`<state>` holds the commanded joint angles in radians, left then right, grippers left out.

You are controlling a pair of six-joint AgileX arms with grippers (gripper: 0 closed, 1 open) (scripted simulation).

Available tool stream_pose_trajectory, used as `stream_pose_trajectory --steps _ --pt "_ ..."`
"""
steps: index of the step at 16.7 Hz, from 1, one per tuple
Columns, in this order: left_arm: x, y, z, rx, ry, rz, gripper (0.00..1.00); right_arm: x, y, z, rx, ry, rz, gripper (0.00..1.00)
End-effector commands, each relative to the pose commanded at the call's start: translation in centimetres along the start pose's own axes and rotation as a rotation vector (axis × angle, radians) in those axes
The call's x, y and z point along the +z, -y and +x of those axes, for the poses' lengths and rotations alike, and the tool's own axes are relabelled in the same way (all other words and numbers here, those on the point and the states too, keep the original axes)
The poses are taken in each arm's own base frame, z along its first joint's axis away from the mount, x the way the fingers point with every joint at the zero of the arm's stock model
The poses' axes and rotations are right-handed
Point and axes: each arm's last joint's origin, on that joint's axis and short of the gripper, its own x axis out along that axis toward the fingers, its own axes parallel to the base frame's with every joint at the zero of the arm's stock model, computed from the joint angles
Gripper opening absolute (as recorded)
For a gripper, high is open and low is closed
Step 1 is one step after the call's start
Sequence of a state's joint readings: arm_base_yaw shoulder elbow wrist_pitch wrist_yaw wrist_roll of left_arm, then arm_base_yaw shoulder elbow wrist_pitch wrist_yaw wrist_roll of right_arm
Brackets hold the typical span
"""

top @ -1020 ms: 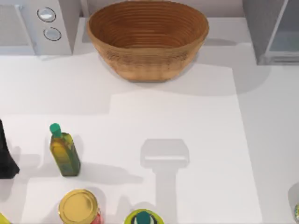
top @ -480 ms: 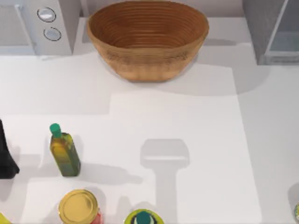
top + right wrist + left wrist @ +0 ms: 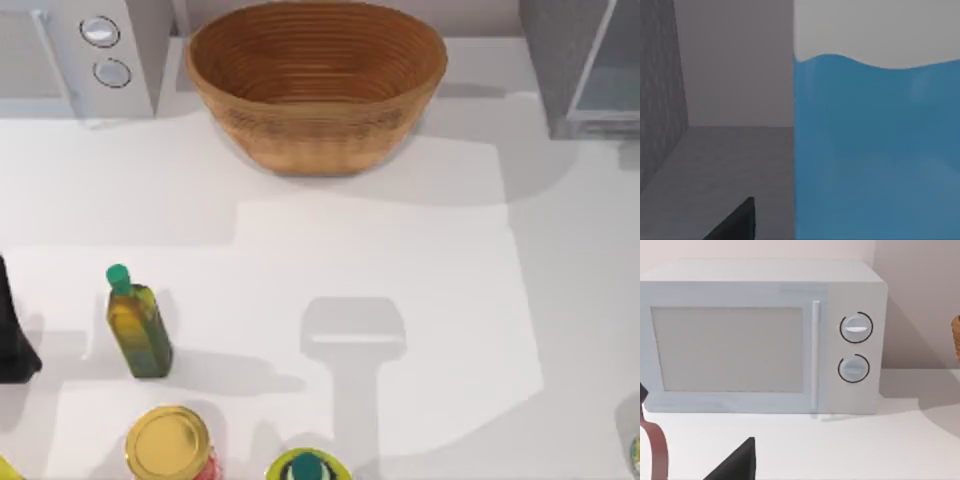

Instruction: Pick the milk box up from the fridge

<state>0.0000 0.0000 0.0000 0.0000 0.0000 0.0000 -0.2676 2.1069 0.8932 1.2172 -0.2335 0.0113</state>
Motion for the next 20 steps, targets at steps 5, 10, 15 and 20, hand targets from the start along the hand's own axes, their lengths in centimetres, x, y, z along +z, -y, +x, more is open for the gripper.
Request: stream_pose_trajectory --steps 5,10,15,20 --pt "0.0 0.0 0.0 0.000 0.000 0.000 1.00 0.1 0.2 0.0 -0.002 0.003 0.000 1.00" --pt "0.0 0.0 0.0 0.000 0.000 0.000 1.00 0.0 0.2 3.4 0.000 0.004 -0.001 1.00" --pt "0.0 0.0 0.0 0.000 0.000 0.000 1.00 0.0 0.0 6.0 0.000 0.000 0.000 1.00" --pt "0.0 0.0 0.0 0.000 0.000 0.000 1.00 0.0 0.0 6.0 0.000 0.000 0.000 0.85"
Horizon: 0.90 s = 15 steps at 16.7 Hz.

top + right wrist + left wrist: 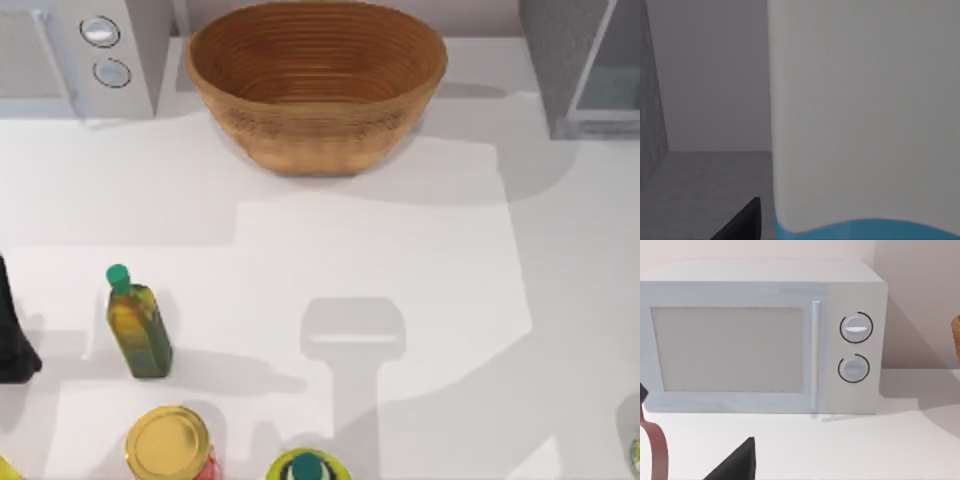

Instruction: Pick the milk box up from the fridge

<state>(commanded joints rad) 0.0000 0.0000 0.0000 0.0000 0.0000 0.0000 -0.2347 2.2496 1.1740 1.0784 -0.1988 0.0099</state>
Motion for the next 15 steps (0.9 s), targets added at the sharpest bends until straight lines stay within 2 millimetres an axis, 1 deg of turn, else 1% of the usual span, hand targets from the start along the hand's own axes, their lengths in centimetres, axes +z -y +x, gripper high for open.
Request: stream_pose_trajectory --steps 11,12,15 --pt "0.00 0.00 0.00 0.000 0.000 0.000 1.00 0.00 0.00 0.00 0.000 0.000 0.000 0.02" --pt "0.00 0.00 0.00 0.000 0.000 0.000 1.00 0.00 0.00 0.00 0.000 0.000 0.000 0.00" --pt "0.00 0.00 0.00 0.000 0.000 0.000 1.00 0.00 0.00 0.00 0.000 0.000 0.000 0.00"
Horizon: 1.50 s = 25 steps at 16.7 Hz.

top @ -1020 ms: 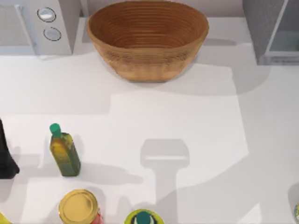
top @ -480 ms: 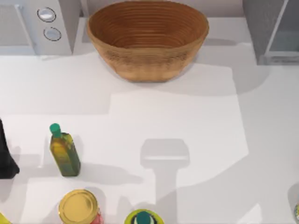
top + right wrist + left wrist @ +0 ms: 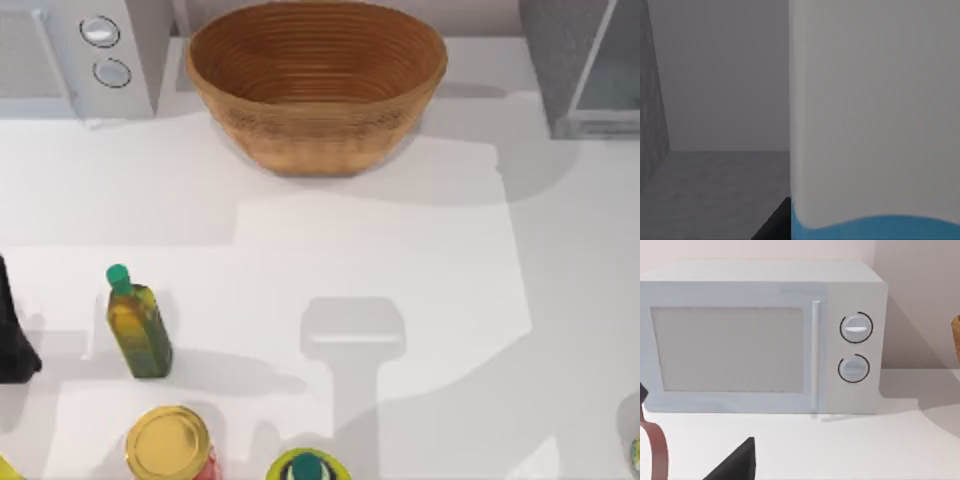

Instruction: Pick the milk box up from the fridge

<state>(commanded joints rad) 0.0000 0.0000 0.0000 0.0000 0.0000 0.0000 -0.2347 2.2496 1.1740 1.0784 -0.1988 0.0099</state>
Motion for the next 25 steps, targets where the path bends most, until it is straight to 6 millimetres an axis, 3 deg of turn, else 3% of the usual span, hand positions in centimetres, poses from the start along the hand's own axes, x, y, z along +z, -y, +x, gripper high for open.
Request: stream_pose_trajectory --steps 6,14,19,23,25 --pt "0.0 0.0 0.0 0.000 0.000 0.000 1.00 0.2 0.1 0.0 -0.003 0.002 0.001 0.00" --pt "0.0 0.0 0.0 0.000 0.000 0.000 1.00 4.9 0.1 -0.1 -0.003 -0.001 0.001 0.00" --pt "0.0 0.0 0.0 0.000 0.000 0.000 1.00 4.8 0.1 -0.1 -0.002 -0.003 0.004 0.00" --pt "0.0 0.0 0.0 0.000 0.000 0.000 1.00 5.5 0.3 -2.6 0.002 0.014 -0.001 0.00" --pt "0.0 0.0 0.0 0.000 0.000 0.000 1.00 4.5 0.2 -4.8 0.001 -0.026 0.010 0.00"
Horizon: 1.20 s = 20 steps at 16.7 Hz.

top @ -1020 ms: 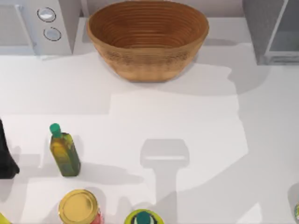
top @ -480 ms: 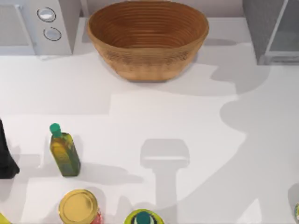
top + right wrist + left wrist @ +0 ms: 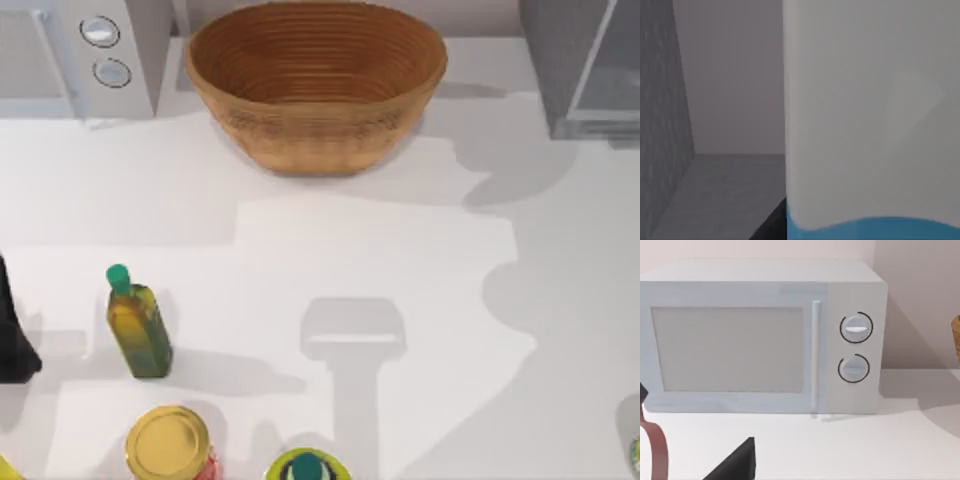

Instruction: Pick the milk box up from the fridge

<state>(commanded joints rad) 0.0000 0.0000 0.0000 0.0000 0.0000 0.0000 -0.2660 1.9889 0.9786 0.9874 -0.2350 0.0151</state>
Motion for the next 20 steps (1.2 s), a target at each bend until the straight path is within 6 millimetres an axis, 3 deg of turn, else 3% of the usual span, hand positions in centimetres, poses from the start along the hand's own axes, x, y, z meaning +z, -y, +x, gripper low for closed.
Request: stream_pose_trajectory --steps 2,5,12,16,20 --pt "0.0 0.0 0.0 0.000 0.000 0.000 1.00 -0.8 -0.2 -2.3 -0.001 -0.029 0.008 0.00" --pt "0.0 0.0 0.0 0.000 0.000 0.000 1.00 0.0 -0.2 -4.8 -0.003 0.009 -0.001 0.00" --pt "0.0 0.0 0.0 0.000 0.000 0.000 1.00 0.2 -0.4 -5.2 0.002 0.017 -0.003 0.00" --pt "0.0 0.0 0.0 0.000 0.000 0.000 1.00 2.2 -1.6 -6.9 0.004 0.016 -0.005 0.00" --pt "0.0 0.0 0.0 0.000 0.000 0.000 1.00 5.3 -3.9 -11.3 0.001 0.021 -0.009 0.00"
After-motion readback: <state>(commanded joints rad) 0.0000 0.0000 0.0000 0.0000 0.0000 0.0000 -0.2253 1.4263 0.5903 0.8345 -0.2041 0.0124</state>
